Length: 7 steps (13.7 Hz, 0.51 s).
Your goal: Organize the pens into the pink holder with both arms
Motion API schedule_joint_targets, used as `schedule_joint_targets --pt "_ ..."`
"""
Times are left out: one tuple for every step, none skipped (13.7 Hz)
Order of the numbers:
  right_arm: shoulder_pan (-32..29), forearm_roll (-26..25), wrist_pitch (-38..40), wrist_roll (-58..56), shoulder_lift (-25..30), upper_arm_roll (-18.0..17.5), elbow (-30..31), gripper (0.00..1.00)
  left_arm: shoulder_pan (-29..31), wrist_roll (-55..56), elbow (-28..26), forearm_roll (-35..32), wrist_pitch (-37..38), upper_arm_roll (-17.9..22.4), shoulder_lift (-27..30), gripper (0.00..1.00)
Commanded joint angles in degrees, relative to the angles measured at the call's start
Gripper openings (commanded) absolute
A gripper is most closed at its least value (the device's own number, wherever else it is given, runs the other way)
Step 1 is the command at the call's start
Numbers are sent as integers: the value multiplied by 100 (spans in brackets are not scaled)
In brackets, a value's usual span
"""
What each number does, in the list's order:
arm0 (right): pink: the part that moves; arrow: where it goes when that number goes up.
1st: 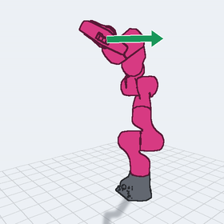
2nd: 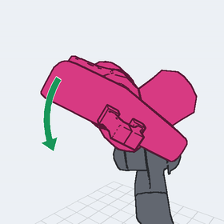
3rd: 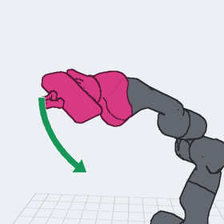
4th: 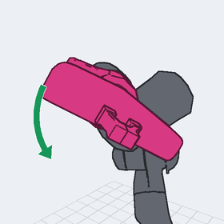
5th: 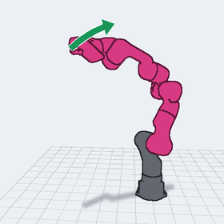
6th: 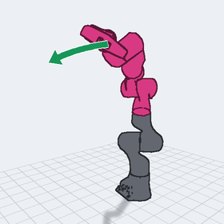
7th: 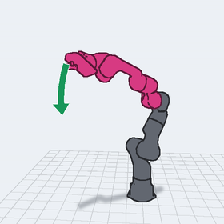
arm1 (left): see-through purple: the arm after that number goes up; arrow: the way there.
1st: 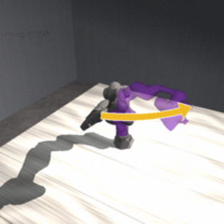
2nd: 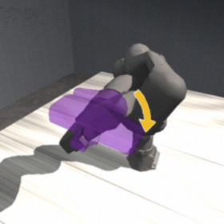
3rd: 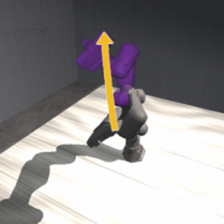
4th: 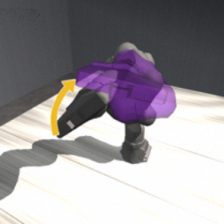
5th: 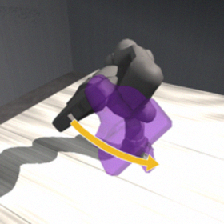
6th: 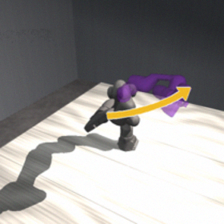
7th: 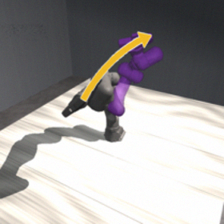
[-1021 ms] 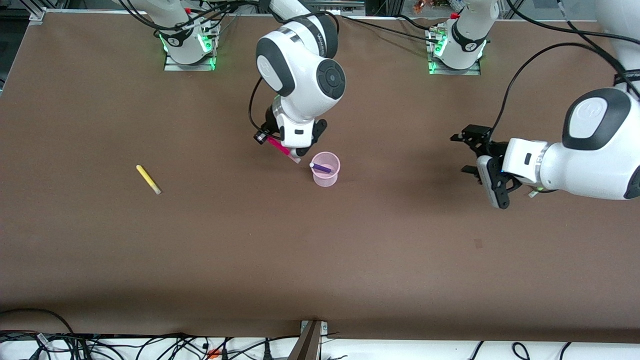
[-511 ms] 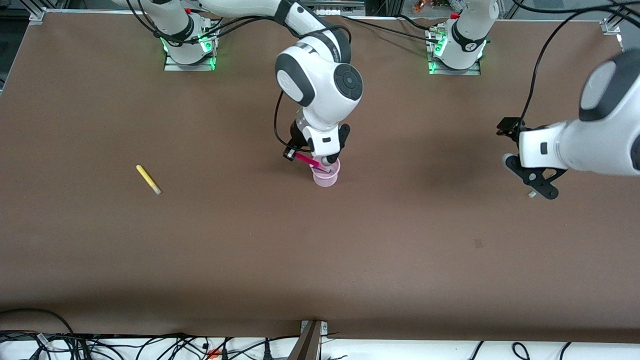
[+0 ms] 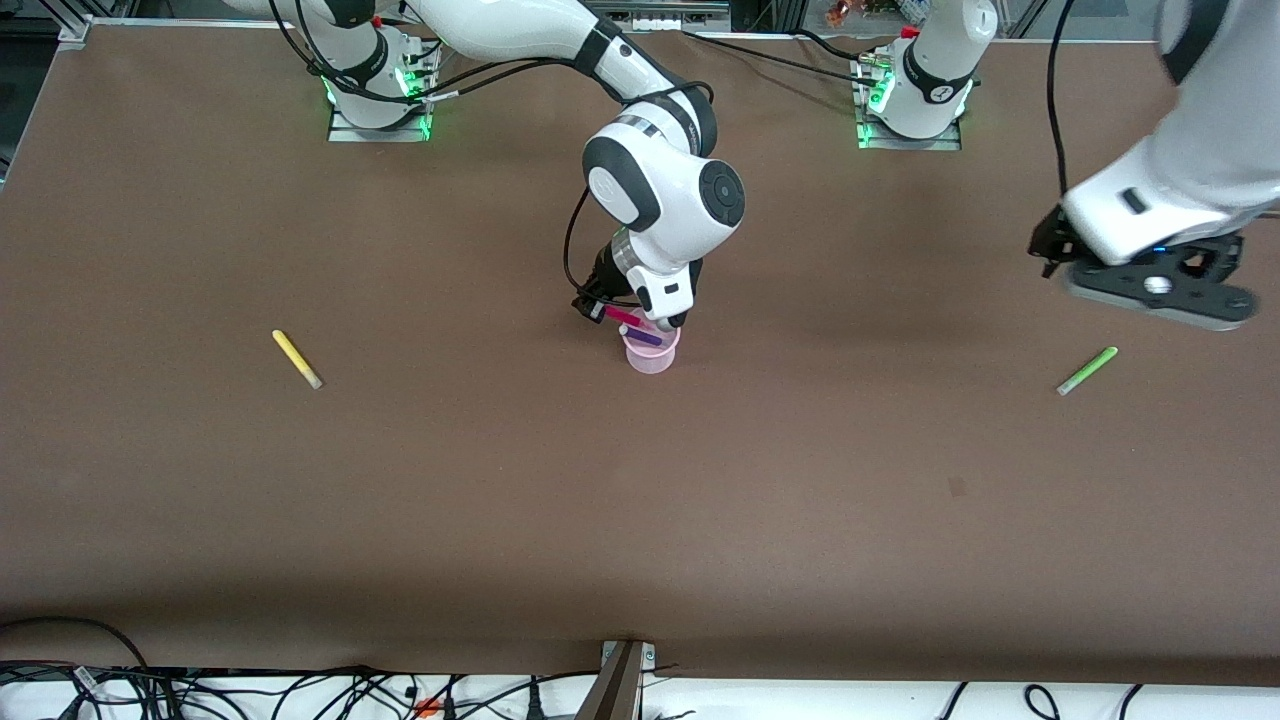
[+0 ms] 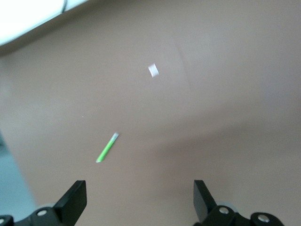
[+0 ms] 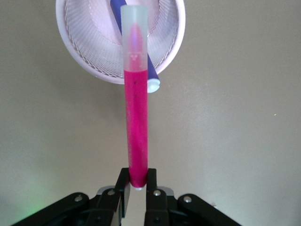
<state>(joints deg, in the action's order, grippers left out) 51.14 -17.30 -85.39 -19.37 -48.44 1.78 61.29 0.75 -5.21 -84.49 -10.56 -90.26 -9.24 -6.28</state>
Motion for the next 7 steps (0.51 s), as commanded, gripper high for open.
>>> schedule_joint_targets --pt "45 -177 163 -120 -77 33 -170 6 -363 696 -1533 607 -974 781 1066 100" --pt "45 -203 129 -103 -86 33 -170 6 -382 697 -1640 625 -1020 870 1111 100" --pt "45 -204 102 -85 -121 42 -170 6 -322 688 -1667 634 -1012 880 1103 100" --pt "45 -204 84 -76 -121 42 -179 6 -295 697 -1746 634 -994 880 1086 100" --pt "45 -195 84 -76 -121 42 -179 6 -242 706 -1773 625 -985 862 1068 100" --pt "54 -195 102 -85 -113 24 -188 6 -129 706 -1782 634 -985 845 1042 100" --pt "97 -195 119 -85 -95 24 -196 6 -110 697 -1782 634 -968 836 998 100"
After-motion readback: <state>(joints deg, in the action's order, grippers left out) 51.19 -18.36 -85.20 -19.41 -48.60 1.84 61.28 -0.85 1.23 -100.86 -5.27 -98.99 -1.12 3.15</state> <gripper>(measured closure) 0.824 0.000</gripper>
